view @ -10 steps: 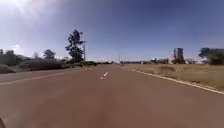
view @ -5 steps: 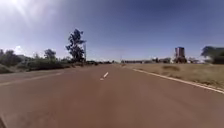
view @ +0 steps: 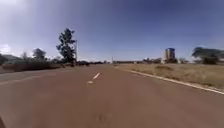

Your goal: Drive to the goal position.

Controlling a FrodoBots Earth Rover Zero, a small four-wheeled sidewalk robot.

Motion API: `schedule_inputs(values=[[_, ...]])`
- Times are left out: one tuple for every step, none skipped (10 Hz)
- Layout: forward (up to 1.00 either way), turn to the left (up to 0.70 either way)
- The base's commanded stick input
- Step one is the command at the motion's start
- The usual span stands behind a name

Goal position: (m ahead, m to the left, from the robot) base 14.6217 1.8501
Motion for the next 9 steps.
schedule_inputs(values=[[1.0, 0.0], [1.0, 0.0], [1.0, 0.0], [1.0, 0.0], [1.0, 0.0], [1.0, 0.0], [1.0, 0.0], [1.0, 0.0], [1.0, 0.0]])
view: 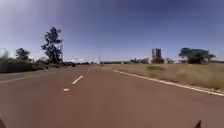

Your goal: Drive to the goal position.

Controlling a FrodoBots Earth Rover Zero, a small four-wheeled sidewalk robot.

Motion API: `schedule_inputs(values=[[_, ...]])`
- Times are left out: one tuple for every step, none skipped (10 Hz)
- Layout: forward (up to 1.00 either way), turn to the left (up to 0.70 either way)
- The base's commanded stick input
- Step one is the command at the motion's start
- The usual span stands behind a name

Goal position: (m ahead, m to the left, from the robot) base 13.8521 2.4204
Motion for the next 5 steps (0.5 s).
schedule_inputs(values=[[1.0, 0.0], [1.0, 0.0], [1.0, 0.0], [1.0, 0.0], [1.0, 0.0]])
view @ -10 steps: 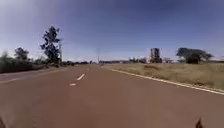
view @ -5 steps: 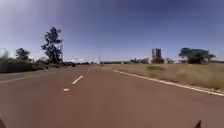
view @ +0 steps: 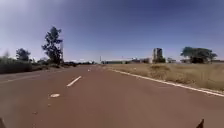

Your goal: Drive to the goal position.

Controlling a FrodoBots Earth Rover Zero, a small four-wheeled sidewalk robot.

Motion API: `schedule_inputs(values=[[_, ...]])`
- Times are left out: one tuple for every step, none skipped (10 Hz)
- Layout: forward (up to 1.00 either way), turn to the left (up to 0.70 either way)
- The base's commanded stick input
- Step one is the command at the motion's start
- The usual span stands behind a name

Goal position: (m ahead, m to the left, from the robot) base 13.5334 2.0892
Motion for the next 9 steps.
schedule_inputs(values=[[1.0, 0.0], [1.0, 0.0], [1.0, 0.03], [1.0, 0.07], [1.0, 0.23], [1.0, 0.0], [1.0, 0.0], [1.0, 0.0], [1.0, 0.0]])
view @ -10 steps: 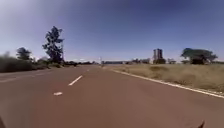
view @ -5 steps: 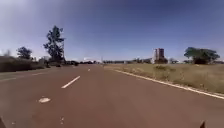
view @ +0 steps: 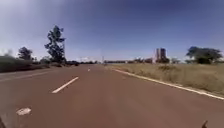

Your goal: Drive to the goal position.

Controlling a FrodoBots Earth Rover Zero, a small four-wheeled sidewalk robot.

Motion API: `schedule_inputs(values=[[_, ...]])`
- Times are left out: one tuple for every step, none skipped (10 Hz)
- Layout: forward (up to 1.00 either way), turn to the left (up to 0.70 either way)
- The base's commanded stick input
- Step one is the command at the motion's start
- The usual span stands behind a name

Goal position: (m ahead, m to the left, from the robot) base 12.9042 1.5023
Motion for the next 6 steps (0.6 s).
schedule_inputs(values=[[1.0, 0.0], [1.0, 0.0], [1.0, 0.0], [1.0, 0.0], [1.0, 0.0], [1.0, 0.0]])
